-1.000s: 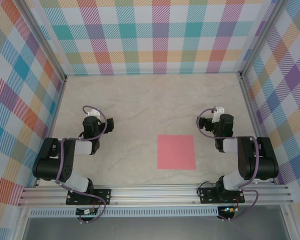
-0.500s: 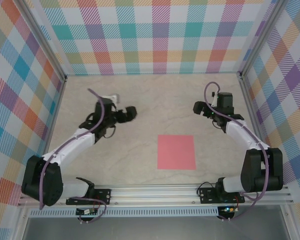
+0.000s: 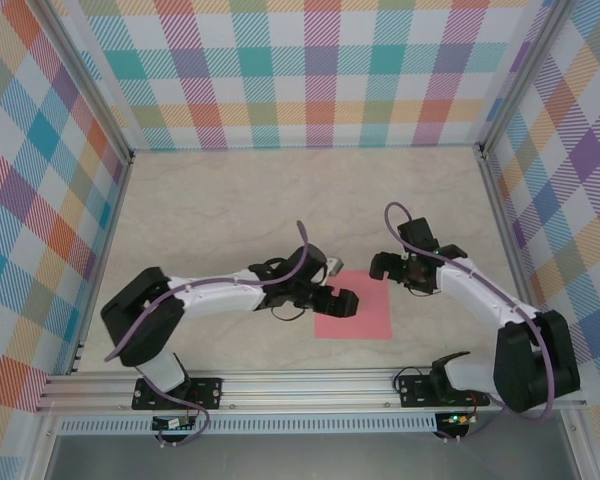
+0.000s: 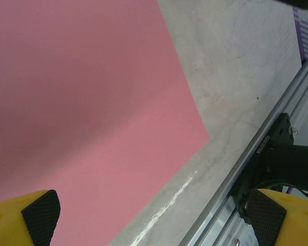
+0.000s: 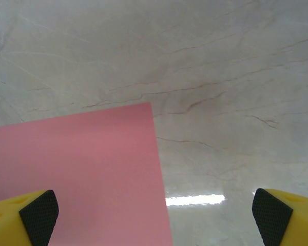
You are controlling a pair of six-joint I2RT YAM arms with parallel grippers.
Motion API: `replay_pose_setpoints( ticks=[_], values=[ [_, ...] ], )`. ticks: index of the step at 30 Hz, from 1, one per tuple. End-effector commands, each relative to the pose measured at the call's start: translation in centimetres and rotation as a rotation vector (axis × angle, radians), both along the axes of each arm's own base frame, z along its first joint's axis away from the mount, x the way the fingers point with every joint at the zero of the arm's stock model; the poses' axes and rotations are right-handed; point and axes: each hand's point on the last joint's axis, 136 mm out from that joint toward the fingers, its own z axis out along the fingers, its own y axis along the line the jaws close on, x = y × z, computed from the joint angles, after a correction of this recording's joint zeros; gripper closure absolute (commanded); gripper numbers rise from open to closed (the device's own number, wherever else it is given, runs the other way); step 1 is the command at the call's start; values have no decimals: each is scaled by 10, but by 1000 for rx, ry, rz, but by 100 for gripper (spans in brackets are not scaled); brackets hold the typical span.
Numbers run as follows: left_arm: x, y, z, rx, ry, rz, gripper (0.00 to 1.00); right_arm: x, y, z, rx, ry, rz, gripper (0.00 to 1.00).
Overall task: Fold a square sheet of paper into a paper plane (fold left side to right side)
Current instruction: Move the square sheet of paper to the center of the table.
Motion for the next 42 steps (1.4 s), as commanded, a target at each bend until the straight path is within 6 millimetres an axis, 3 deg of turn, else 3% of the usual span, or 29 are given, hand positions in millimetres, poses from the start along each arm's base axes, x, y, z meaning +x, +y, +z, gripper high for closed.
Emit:
replay_pose_setpoints(
  ticks=[1, 10, 19, 33, 37, 42],
  values=[
    [-1, -35, 9, -66, 13, -43, 4, -9, -15, 7, -51, -7, -41, 0],
    [16, -44, -34, 35, 37, 8, 4, -11, -24, 15, -96, -30, -46, 0],
    [54, -10, -57, 105, 51, 117, 3, -12, -32, 26, -130, -62, -51, 0],
    [148, 41, -55, 114, 43, 74, 4, -16, -32, 28, -127, -67, -38, 0],
    [147, 46, -50, 129, 47, 45, 5, -15, -26, 27, -96, -70, -26, 0],
    [148, 42, -15, 69, 1, 32, 5, -1, -9, 31, -36, -80, 15, 0]
  ],
)
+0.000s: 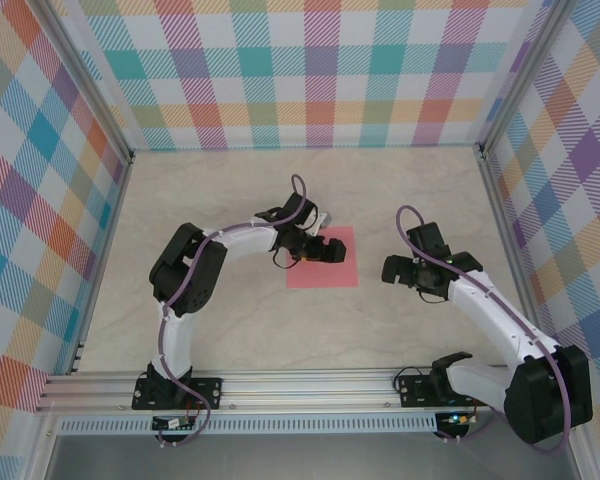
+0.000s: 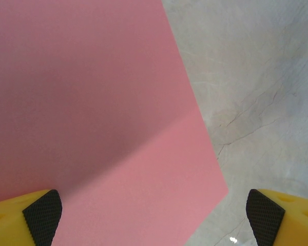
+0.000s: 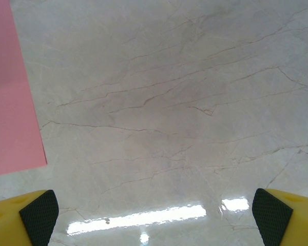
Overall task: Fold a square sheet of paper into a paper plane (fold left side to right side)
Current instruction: Move the square sheet of paper to the center of the table, then pick up the square sheet of paper from the center of the table.
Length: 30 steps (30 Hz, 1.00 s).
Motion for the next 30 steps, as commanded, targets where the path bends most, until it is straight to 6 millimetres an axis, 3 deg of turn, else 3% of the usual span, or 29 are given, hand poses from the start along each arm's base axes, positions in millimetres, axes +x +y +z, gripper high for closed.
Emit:
replay_pose_setpoints(
  ticks=[1, 5, 9, 12, 20, 24, 30],
  values=[
    [-7, 5, 32, -26, -12, -38, 5, 18, 19, 10, 66, -30, 52, 0],
    [-4, 20, 74, -80, -78, 2, 4, 45, 46, 14, 155, -30, 98, 1],
    [-14, 44, 88, -102, -96, 58, 4, 81, 75, 13, 240, -32, 134, 5],
    [-26, 50, 84, -117, -80, 76, 5, 111, 92, 7, 250, -18, 144, 7],
    [-39, 51, 40, -158, 30, 149, 10, 170, 136, -26, 198, 48, 196, 7],
    [-39, 50, 27, -143, 52, 150, 10, 181, 144, -43, 160, 77, 206, 6],
    [-42, 50, 9, -95, 83, 147, 11, 171, 160, -62, 139, 135, 248, 5]
  ],
)
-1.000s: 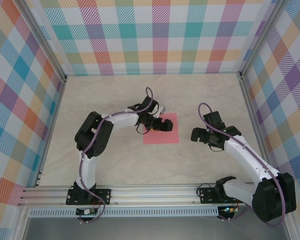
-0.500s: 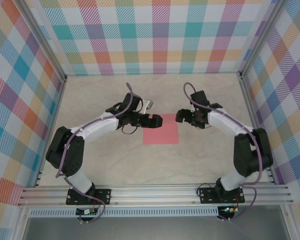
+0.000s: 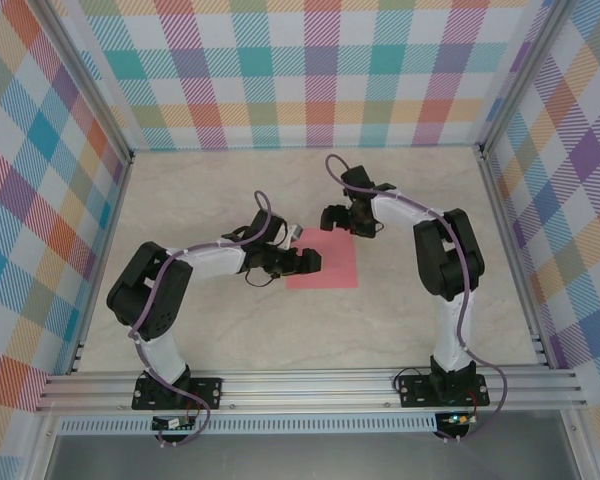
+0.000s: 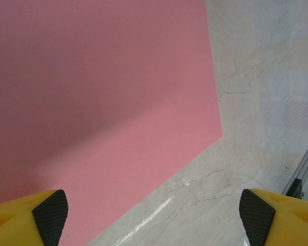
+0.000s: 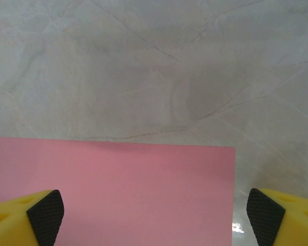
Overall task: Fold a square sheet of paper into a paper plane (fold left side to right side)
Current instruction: Pick up the square sheet of paper from the center of the table.
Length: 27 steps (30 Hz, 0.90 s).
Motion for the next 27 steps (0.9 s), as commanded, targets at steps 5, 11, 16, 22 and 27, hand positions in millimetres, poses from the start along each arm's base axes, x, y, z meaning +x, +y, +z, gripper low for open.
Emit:
replay_pose_setpoints(
  ticks=[5, 11, 16, 22, 27],
  values=[
    [1, 0, -13, 33, 6, 16, 11, -30, 18, -14, -28, 83, 64, 7],
    [0, 2, -23, 57, 14, 29, 12, -62, 37, -18, -26, 125, 120, 9],
    [0, 2, -26, 55, 15, 30, 11, -85, 46, -18, -7, 155, 155, 11],
    [0, 2, -18, 40, -9, 28, 11, -94, 47, -13, 16, 166, 187, 28],
    [4, 9, 11, 14, -66, 48, 10, -93, 50, 3, 81, 135, 217, 51]
  ],
)
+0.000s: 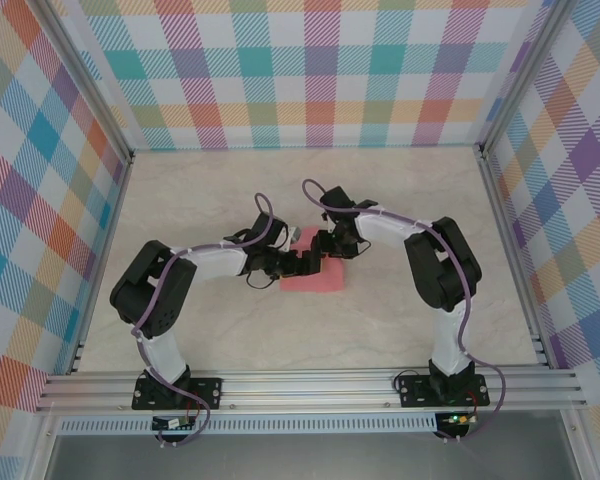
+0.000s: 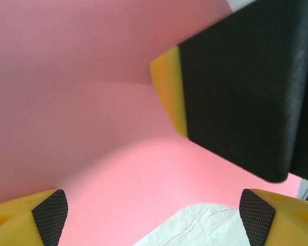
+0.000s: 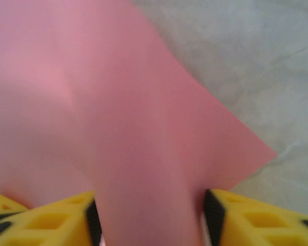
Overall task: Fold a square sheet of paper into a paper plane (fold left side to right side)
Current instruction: Pick up the square sheet of paper from the center of the table, then place a square sheet of paper at the center of the table.
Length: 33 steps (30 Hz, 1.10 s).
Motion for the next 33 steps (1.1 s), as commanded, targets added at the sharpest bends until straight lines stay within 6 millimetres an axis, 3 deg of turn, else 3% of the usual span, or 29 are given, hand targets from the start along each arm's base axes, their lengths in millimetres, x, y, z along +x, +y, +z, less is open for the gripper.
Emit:
replay_pose_setpoints(
  ticks=[1, 7, 13, 18, 23, 27, 33],
  values=[
    [2, 8, 29, -28, -60, 22, 10, -14, 7, 18, 101, 34, 32, 55],
    [12, 51, 81, -96, -138, 138, 6, -7, 11, 58, 318, -32, 35, 68],
    [7, 81, 128, -245, -180, 195, 5, -8, 6, 121, 607, -115, 75, 74],
    [-11, 76, 193, -416, -306, 118, 3, -26, -6, 191, 776, -238, 170, 74],
    [-30, 69, 259, -550, -444, 14, 1, -65, -7, 267, 911, -331, 345, 74],
    [-41, 65, 298, -609, -525, -54, 0, -93, -9, 318, 991, -387, 452, 74],
    [-53, 51, 329, -654, -589, -157, 0, -124, -8, 366, 1059, -444, 555, 74]
  ],
)
